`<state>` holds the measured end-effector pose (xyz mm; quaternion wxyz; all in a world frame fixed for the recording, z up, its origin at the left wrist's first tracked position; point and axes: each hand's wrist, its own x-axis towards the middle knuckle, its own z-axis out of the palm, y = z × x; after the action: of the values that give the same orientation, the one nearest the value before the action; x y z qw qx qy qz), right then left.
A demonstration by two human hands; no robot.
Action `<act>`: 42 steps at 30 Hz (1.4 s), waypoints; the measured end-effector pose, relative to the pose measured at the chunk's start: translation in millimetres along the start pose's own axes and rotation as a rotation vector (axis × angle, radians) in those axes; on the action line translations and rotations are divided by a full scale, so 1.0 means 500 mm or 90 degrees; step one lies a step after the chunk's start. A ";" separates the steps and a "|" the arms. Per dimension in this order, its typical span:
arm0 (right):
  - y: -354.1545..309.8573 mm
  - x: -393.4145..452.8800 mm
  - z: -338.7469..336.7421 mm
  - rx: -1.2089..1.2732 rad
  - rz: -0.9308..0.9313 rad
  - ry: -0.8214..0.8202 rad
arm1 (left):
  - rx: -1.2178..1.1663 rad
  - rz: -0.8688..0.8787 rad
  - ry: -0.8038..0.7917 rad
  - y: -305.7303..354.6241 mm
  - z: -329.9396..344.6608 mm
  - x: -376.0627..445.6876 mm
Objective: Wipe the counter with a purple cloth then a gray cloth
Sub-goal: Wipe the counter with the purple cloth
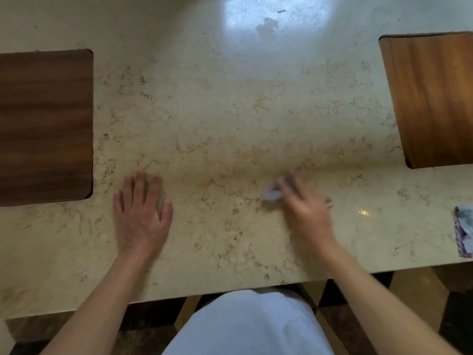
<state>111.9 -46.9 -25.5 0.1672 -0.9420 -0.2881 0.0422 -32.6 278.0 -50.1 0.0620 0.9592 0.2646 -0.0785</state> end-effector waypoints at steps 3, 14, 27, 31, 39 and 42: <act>0.116 0.119 -0.022 -0.073 0.253 0.115 | 0.007 0.001 0.000 0.000 -0.001 0.000; -0.169 0.024 0.125 0.033 -0.300 -0.044 | -0.029 -0.008 0.021 0.003 -0.014 0.002; -0.134 0.370 0.091 -0.018 0.043 0.127 | -0.082 0.000 0.025 0.000 -0.021 0.003; -0.317 0.129 0.156 0.039 -0.234 -0.056 | -0.220 0.005 0.083 -0.023 -0.016 0.007; -0.206 0.203 0.089 -0.020 -0.145 -0.159 | -0.160 0.009 0.048 -0.121 -0.040 -0.012; -0.284 0.304 0.129 -0.017 -0.053 -0.052 | -0.112 0.049 0.022 -0.142 -0.025 -0.026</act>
<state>151.7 167.0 -35.3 0.1445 -0.9287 -0.3344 0.0696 -79.0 334.3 -40.8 0.1442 0.9608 0.2342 -0.0357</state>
